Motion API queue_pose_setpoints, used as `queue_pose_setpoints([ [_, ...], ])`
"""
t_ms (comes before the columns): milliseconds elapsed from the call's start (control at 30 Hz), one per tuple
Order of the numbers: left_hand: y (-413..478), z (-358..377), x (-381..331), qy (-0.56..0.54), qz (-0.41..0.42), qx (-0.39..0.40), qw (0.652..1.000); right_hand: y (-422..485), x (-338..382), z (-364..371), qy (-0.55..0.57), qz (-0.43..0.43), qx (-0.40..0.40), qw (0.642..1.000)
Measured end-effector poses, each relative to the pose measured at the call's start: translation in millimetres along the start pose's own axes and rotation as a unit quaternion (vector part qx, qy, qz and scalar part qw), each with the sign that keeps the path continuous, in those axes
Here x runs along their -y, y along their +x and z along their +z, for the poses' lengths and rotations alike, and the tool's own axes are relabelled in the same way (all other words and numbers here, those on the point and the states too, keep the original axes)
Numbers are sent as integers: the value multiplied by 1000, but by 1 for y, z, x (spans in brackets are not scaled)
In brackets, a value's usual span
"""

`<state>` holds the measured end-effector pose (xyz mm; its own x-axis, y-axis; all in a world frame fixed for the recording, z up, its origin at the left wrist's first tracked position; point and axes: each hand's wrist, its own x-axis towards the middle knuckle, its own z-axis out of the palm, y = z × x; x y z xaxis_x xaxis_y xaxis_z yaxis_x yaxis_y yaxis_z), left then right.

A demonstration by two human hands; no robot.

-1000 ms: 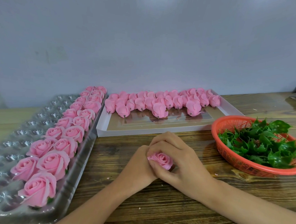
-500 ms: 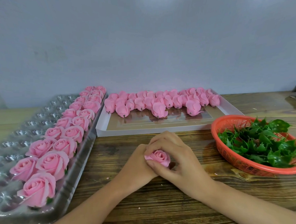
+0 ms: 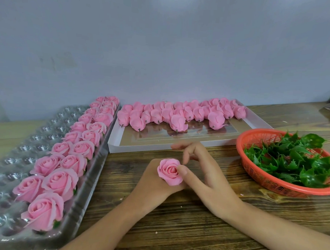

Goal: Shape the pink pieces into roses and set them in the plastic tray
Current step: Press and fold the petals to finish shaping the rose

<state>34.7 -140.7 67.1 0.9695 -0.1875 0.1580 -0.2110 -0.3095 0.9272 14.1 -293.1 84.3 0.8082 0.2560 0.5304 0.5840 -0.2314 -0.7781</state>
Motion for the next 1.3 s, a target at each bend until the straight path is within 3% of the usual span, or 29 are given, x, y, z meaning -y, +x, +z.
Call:
queue_pose_setpoints([
  [267,3,0,4,34,6,-20,999,2,2,2,-40,-27,-6,999],
  [400,7,1,-6,125,75,49,988,3,2,4,-38,-23,-9,999],
  [633,6,-3,-12,90,111,48,989,2,-4,3,-76,1,-18,997],
  [767,4,-3,-13,80,86,69,991,2,1,-2,-17,-57,-66,996],
  [867,3,-2,-3,58,37,56,996,1,5,0,-21,-102,-9,995],
  [1000,7,4,-8,213,97,86,968,1,3,3,-3,-56,61,997],
  [1300,4,1,-12,179,92,103,974,3,1,2,29,-28,87,995],
])
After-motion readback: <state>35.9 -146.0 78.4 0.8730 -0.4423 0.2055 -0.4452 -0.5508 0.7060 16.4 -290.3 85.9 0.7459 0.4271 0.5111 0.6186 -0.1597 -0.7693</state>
